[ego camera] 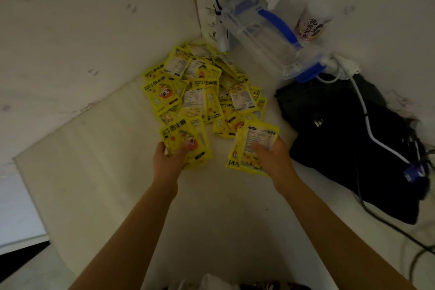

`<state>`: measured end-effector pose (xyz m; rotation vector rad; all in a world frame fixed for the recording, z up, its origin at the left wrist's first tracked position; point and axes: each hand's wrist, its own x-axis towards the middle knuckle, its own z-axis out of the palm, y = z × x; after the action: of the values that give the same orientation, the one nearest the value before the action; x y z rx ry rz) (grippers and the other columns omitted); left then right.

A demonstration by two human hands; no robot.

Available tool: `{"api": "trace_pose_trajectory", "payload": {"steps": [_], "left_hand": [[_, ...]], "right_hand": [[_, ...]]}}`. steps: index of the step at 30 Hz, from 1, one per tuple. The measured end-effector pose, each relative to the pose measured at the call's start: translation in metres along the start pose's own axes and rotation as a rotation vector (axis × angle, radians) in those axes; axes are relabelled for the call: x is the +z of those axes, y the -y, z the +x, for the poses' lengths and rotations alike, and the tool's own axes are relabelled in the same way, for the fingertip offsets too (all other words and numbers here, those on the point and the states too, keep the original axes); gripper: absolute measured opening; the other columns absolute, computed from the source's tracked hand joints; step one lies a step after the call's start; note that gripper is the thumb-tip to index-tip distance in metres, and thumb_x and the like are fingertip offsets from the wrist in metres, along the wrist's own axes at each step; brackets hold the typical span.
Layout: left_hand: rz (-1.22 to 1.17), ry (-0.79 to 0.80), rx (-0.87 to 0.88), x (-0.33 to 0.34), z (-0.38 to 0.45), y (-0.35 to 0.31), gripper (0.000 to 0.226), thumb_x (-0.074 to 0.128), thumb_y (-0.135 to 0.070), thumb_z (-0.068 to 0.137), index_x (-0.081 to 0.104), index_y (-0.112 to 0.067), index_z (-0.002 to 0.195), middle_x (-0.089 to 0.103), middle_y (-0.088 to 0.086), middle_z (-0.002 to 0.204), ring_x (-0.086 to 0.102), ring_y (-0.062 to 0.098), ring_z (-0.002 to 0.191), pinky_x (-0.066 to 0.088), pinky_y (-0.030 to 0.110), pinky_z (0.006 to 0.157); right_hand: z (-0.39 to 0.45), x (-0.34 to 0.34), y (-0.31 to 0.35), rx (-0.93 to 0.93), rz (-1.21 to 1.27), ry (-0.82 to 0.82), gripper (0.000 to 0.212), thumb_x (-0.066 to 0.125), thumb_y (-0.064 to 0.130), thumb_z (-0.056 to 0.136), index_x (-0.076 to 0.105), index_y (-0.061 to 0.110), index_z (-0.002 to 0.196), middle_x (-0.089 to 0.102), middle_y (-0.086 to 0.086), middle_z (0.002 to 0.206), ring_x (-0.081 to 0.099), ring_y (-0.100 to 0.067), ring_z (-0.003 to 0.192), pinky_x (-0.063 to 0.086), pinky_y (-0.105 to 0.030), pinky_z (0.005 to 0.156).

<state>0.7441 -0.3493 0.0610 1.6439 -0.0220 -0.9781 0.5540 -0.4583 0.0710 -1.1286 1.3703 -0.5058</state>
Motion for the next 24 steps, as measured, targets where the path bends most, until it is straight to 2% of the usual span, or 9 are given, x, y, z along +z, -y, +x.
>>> {"api": "trace_pose_trajectory", "payload": {"steps": [6,10,17,20,24], "left_hand": [[-0.051,0.053,-0.083,-0.014,-0.046,0.020,0.034,0.073,-0.016,0.080,0.060,-0.020,0.112,0.072,0.005,0.104,0.073,0.024,0.085,0.057,0.032,0.059],[-0.008,0.084,-0.072,-0.031,-0.064,0.032,0.028,0.072,-0.017,0.081,0.061,-0.022,0.107,0.072,0.004,0.104,0.072,0.025,0.086,0.057,0.033,0.060],[0.088,0.193,-0.012,-0.080,-0.080,0.046,0.027,0.071,-0.014,0.082,0.059,-0.019,0.107,0.073,0.003,0.099,0.073,0.020,0.082,0.057,0.033,0.059],[0.173,0.271,0.007,-0.111,-0.085,0.051,0.026,0.072,-0.016,0.083,0.060,-0.022,0.105,0.073,0.001,0.099,0.073,0.019,0.083,0.059,0.038,0.064],[0.258,0.353,0.030,-0.149,-0.093,0.056,0.027,0.071,-0.016,0.083,0.059,-0.019,0.107,0.072,0.002,0.101,0.073,0.020,0.085,0.060,0.040,0.067]], "right_hand": [[-0.037,-0.005,-0.028,-0.016,-0.056,-0.021,0.041,0.062,0.010,0.089,0.051,0.019,0.127,0.062,0.000,0.120,0.061,-0.017,0.108,0.050,-0.040,0.096],[-0.068,0.002,-0.049,-0.021,-0.126,-0.022,0.042,0.065,0.014,0.087,0.051,0.021,0.126,0.064,-0.001,0.120,0.064,-0.021,0.109,0.052,-0.048,0.094],[-0.121,0.031,-0.077,0.011,-0.123,-0.104,0.038,0.064,0.011,0.087,0.052,0.016,0.122,0.067,-0.006,0.115,0.067,-0.023,0.100,0.056,-0.045,0.085],[-0.150,0.053,-0.090,0.017,-0.097,-0.181,0.039,0.065,0.013,0.087,0.052,0.015,0.123,0.066,-0.007,0.116,0.066,-0.024,0.102,0.056,-0.043,0.086],[-0.198,0.081,-0.114,0.079,-0.023,-0.264,0.038,0.065,0.017,0.086,0.052,0.018,0.121,0.066,-0.005,0.115,0.066,-0.024,0.100,0.056,-0.048,0.085]]}}
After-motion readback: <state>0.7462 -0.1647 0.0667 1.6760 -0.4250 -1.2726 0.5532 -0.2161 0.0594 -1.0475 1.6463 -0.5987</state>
